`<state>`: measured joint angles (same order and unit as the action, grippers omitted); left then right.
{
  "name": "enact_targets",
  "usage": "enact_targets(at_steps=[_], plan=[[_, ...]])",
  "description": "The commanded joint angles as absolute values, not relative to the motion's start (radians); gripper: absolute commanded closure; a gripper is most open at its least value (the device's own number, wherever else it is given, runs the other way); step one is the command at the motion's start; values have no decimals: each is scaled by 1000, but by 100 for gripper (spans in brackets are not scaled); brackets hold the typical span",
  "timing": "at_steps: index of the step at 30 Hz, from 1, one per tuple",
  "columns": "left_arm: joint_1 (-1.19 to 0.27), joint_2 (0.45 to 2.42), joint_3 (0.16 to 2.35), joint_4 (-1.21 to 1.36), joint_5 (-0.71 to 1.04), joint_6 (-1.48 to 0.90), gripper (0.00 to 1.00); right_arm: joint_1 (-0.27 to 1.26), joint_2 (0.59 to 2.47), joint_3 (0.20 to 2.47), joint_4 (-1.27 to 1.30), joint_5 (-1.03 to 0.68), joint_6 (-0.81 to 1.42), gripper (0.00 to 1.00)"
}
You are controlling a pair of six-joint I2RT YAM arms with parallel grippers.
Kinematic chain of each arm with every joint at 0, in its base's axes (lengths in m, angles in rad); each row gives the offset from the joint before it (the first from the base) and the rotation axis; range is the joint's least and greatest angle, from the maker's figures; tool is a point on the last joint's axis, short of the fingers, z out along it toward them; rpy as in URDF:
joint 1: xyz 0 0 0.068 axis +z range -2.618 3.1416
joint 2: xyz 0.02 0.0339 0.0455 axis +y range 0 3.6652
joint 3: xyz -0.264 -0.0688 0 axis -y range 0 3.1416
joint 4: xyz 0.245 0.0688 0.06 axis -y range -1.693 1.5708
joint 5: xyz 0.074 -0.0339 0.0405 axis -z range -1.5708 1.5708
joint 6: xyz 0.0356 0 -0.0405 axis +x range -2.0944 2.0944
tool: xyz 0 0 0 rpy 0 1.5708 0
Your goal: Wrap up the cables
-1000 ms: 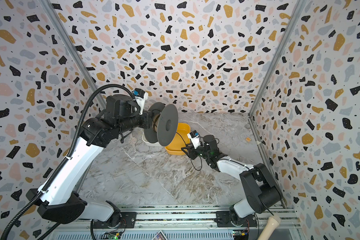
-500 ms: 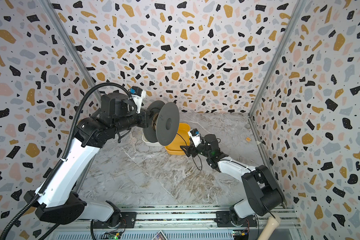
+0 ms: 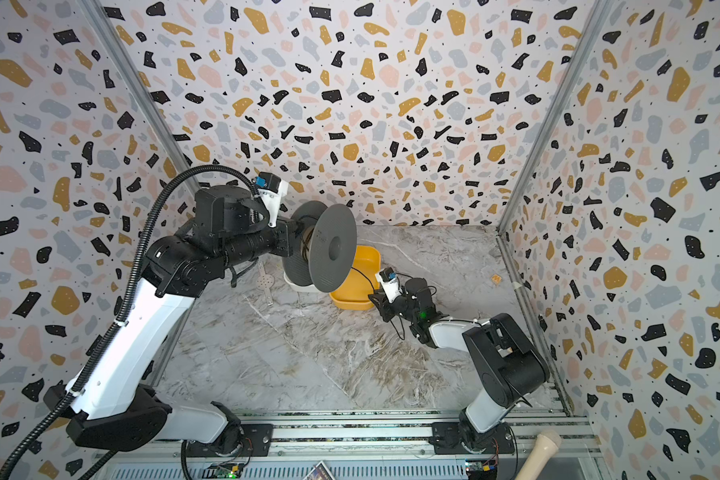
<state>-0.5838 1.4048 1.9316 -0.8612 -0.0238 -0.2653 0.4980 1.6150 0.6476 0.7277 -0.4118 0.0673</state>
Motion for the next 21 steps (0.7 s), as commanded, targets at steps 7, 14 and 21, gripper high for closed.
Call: enact_targets(at_steps=[7, 14, 21], plan=[[-534, 1395, 1978, -716, 0, -335, 100, 590, 1552, 628, 709, -283, 28, 100], [-481, 1446, 1953, -643, -39, -463, 100, 758, 1509, 650, 605, -98, 27, 100], [-477, 1485, 1883, -548, -219, -519, 100, 915, 1508, 727, 500, 7, 13, 100]])
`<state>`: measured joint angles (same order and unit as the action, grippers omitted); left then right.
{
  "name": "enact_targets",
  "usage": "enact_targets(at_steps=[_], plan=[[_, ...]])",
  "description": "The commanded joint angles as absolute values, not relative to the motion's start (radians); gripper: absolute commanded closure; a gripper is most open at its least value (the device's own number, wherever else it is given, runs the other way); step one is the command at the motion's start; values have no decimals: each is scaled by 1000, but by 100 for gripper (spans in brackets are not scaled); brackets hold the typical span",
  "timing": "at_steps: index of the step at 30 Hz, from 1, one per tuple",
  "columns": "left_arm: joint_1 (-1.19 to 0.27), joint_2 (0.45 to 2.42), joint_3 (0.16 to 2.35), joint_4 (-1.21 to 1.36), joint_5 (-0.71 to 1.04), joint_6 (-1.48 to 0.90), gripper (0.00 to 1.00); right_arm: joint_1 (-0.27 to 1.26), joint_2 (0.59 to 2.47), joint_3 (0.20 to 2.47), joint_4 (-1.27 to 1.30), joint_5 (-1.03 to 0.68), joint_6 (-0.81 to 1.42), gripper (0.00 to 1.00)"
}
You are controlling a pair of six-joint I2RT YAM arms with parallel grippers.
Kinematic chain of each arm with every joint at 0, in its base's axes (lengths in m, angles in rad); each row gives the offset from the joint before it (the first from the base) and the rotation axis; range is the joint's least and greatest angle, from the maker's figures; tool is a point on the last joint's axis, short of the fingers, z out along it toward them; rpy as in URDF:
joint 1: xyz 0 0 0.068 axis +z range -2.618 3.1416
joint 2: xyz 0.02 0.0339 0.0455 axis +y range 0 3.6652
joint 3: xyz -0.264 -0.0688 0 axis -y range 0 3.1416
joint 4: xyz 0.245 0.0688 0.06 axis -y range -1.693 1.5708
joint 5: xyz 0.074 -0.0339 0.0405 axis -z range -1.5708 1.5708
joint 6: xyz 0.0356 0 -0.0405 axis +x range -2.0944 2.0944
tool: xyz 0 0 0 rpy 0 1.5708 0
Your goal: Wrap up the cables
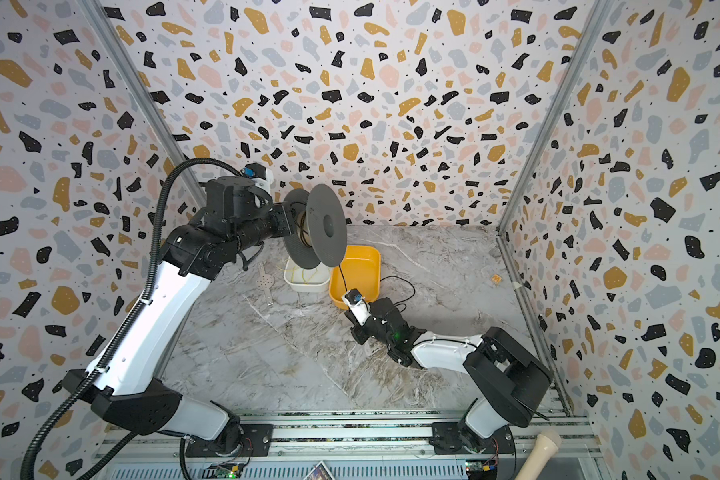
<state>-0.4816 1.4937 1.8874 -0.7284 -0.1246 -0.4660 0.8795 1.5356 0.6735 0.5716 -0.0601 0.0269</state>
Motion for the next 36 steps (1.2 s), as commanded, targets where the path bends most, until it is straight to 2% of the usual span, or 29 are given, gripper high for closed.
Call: enact_targets(at_steps=[1, 10, 22, 29, 36], plan=[[-477, 1491, 1871, -537, -244, -520, 100, 936, 1506, 741, 486, 14, 11, 100], [-479, 1517, 1726, -436, -382, -542, 100, 1082, 1475, 873, 350, 106, -25, 100], [-505, 1516, 1598, -403, -536, -487, 100, 1115, 1298, 1049, 193, 100, -53, 100], [-571, 1528, 1634, -496, -592, -384, 100, 1039, 1302, 1203, 19, 110, -70, 100], [-633, 1472, 1616, -574, -584, -272, 100, 868, 1298, 1297, -113, 49, -45, 100]])
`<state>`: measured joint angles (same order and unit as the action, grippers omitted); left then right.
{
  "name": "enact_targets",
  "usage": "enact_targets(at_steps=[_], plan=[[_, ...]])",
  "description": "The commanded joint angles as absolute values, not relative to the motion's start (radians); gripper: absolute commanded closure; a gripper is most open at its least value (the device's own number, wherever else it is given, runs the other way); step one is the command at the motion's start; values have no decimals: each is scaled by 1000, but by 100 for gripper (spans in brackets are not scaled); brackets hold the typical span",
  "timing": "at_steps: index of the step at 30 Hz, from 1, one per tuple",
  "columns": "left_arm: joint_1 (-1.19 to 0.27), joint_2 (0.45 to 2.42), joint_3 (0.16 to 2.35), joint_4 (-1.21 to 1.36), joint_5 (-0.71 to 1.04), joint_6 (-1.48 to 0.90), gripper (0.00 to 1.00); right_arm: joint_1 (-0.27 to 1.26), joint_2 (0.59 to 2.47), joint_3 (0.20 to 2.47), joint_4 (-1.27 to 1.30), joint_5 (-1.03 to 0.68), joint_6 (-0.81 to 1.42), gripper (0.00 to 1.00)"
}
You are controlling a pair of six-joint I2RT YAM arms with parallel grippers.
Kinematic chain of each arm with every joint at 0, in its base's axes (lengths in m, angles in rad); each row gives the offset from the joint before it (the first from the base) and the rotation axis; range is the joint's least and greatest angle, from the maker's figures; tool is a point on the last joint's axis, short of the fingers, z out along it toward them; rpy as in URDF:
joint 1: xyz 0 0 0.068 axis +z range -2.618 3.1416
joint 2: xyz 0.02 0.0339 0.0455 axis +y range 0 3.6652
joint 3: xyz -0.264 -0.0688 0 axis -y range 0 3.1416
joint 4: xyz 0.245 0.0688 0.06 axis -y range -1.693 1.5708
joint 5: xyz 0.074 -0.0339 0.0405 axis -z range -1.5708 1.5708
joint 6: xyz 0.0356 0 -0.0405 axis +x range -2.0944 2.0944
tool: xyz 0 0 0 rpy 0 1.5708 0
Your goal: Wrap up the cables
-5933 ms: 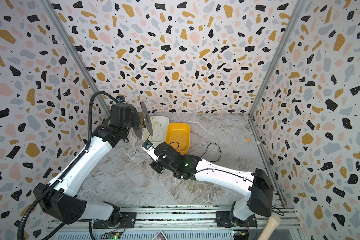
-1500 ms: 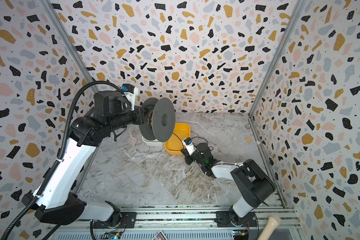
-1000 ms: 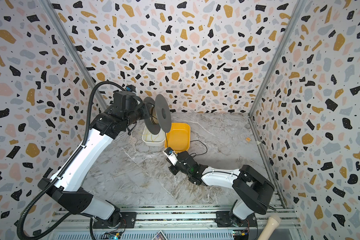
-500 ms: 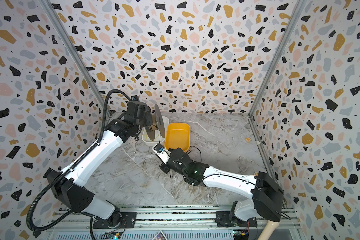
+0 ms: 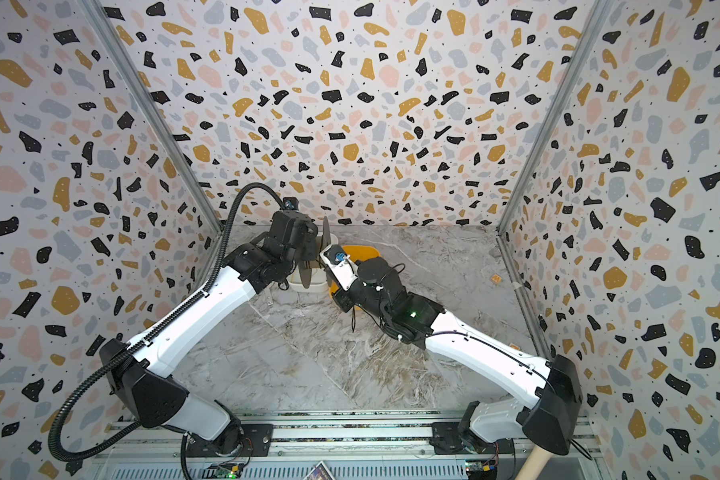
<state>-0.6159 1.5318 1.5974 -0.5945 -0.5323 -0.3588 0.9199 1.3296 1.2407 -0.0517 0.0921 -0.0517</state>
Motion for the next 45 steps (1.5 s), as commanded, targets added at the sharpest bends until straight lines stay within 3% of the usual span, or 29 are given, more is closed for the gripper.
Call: enact_targets(at_steps=[1, 21, 30, 38, 45], plan=[[-643, 1463, 1610, -583, -585, -244, 100, 841, 1299, 1307, -130, 29, -41, 100], [-774, 1470, 1625, -795, -490, -85, 100, 662, 1462, 1503, -251, 161, 53, 98], [-776, 1429, 1660, -870, -402, 12, 100, 526, 1485, 1397, -171, -7, 104, 93], [-776, 1423, 1720, -891, -368, -5, 100, 503, 1487, 1242, -51, -49, 88, 73], [-775, 1402, 1772, -891, -285, -11, 100, 479, 1494, 1136, 56, -167, 77, 71]])
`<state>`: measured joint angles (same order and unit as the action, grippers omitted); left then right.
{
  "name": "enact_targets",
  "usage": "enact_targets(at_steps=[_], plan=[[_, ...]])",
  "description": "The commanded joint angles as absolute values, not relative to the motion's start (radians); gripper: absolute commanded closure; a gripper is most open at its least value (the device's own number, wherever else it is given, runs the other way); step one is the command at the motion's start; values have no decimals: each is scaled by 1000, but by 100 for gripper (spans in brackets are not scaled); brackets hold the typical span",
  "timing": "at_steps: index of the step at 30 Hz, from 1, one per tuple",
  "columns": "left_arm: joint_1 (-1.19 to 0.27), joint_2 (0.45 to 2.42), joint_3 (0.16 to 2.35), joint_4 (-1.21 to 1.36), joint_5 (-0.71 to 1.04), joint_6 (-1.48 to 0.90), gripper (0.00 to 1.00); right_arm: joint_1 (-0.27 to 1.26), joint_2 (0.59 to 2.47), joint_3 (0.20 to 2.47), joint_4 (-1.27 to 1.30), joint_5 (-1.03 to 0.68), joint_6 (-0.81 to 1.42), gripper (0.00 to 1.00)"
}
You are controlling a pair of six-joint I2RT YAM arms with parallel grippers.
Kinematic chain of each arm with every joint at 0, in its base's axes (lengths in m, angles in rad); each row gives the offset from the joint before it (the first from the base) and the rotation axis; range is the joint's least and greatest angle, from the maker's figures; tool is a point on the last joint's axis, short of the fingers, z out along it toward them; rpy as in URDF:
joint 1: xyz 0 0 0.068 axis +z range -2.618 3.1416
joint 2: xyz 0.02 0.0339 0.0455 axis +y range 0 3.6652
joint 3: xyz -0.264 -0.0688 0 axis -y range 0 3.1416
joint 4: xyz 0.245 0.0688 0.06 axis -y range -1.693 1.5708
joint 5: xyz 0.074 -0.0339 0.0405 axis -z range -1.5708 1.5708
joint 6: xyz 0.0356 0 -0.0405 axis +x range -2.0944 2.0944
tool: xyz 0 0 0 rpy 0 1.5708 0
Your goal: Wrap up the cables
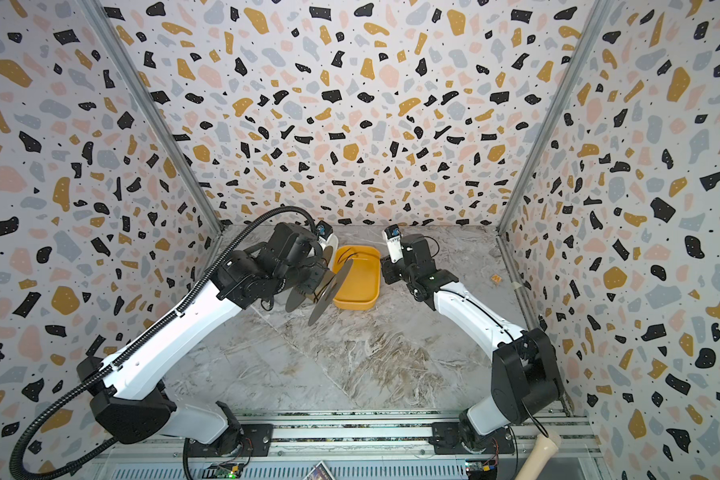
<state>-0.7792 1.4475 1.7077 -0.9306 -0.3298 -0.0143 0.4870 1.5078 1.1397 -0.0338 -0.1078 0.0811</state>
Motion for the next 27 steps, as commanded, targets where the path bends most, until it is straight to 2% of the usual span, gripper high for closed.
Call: enact_targets(at_steps=[1, 11, 14, 19, 27], plan=[[-776, 1398, 1780, -886, -279, -16, 100, 477, 1499, 1133, 61, -185, 77, 69], [-773, 1402, 1870, -856, -232, -41, 100, 477, 1378, 990, 110, -245, 119, 27], [-773, 1411, 1904, -844, -229, -47, 100, 477, 1322, 929, 138, -244, 129, 23], [-775, 1428, 1964, -799, -243, -88, 100, 478, 1276, 833, 234, -284, 187, 21], [-773, 1489, 2099, -781, -248, -150, 100, 599, 1207, 684, 468, -127, 345, 23]])
